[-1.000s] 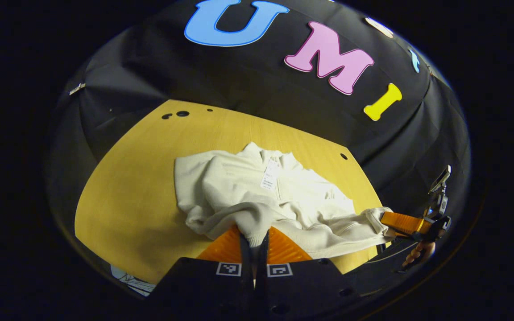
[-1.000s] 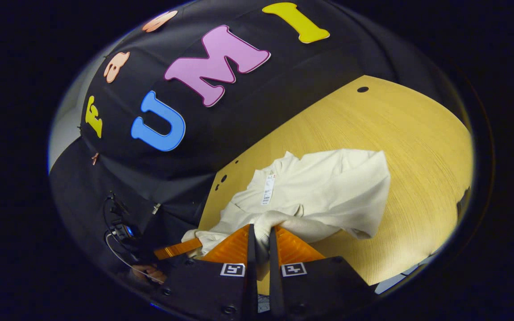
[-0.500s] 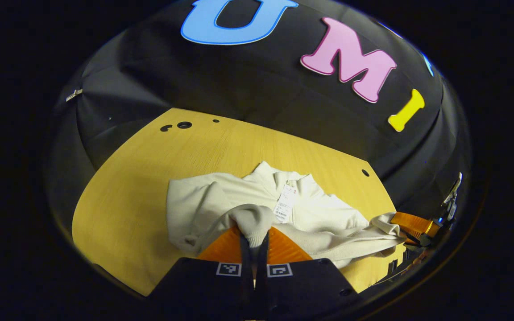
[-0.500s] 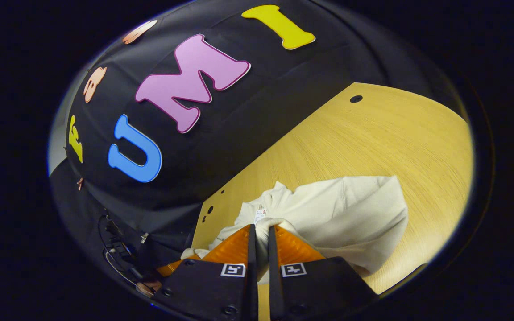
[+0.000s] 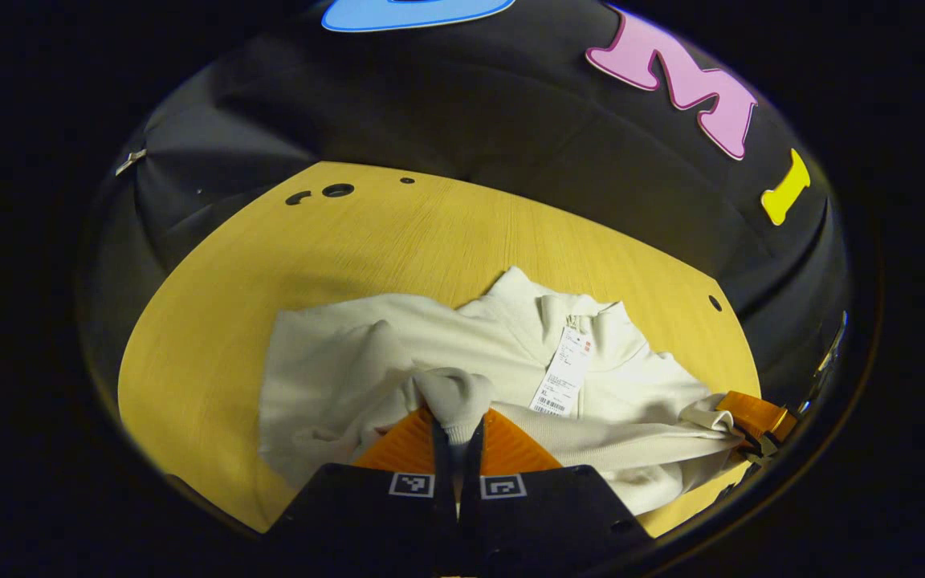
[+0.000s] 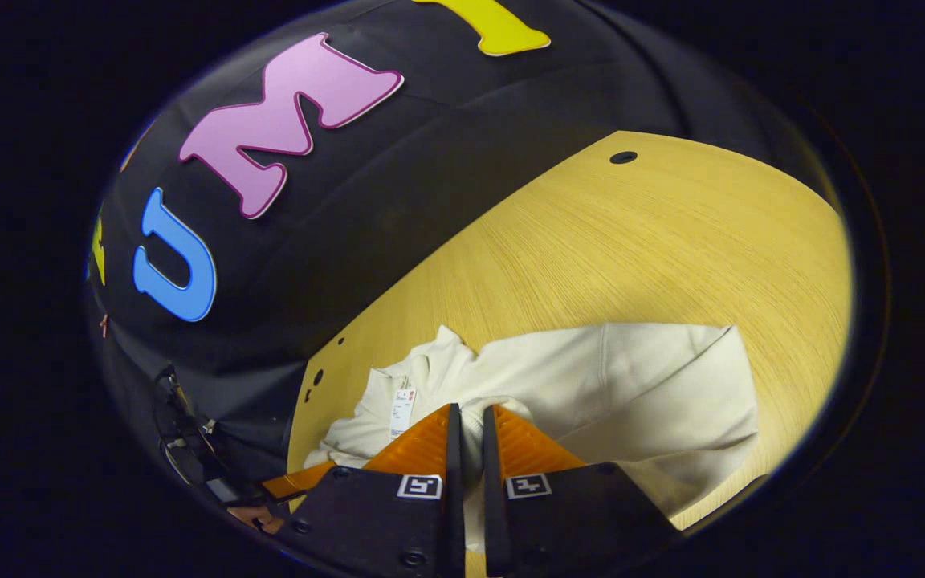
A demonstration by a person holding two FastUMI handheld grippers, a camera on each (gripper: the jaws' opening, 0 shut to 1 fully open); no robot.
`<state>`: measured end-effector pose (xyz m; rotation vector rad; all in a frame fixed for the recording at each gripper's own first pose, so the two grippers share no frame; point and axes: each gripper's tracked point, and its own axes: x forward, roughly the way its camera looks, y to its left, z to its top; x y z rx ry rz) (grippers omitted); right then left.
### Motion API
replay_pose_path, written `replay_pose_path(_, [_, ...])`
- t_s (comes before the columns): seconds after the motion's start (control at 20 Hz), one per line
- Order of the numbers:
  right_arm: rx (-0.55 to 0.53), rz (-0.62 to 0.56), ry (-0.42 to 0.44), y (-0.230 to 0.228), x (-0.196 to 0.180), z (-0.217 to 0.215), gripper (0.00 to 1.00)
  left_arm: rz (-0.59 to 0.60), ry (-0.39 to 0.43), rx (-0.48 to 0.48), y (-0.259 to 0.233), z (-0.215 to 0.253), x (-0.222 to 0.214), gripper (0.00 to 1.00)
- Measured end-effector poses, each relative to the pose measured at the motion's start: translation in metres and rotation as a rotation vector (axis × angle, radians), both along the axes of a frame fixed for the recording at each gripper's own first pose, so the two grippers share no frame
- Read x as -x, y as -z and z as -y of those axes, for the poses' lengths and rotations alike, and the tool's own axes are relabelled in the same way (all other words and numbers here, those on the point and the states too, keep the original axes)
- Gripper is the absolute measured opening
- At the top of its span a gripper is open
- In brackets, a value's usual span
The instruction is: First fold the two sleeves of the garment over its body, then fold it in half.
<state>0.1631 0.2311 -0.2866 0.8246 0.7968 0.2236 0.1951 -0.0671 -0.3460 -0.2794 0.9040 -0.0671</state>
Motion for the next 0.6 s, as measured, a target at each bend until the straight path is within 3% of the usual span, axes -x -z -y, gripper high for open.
replay_pose_path(0.3, [0.057, -0.037, -0.017, 0.032, -0.005, -0.005, 0.14, 0.045, 0.083, -0.129, 0.02, 0.008, -0.005, 0.08])
replay_pose_path(0.45, [0.047, -0.059, -0.009, 0.036, -0.008, -0.005, 0.15, 0.058, 0.093, -0.129, 0.022, 0.009, -0.005, 0.1])
replay_pose_path(0.55, [0.033, -0.073, -0.009, 0.037, -0.008, -0.005, 0.21, 0.058, 0.091, -0.103, 0.022, 0.009, -0.005, 0.12])
replay_pose_path(0.6, [0.024, -0.082, -0.009, 0.036, -0.008, -0.005, 0.17, 0.055, 0.093, -0.102, 0.023, 0.007, -0.004, 0.16])
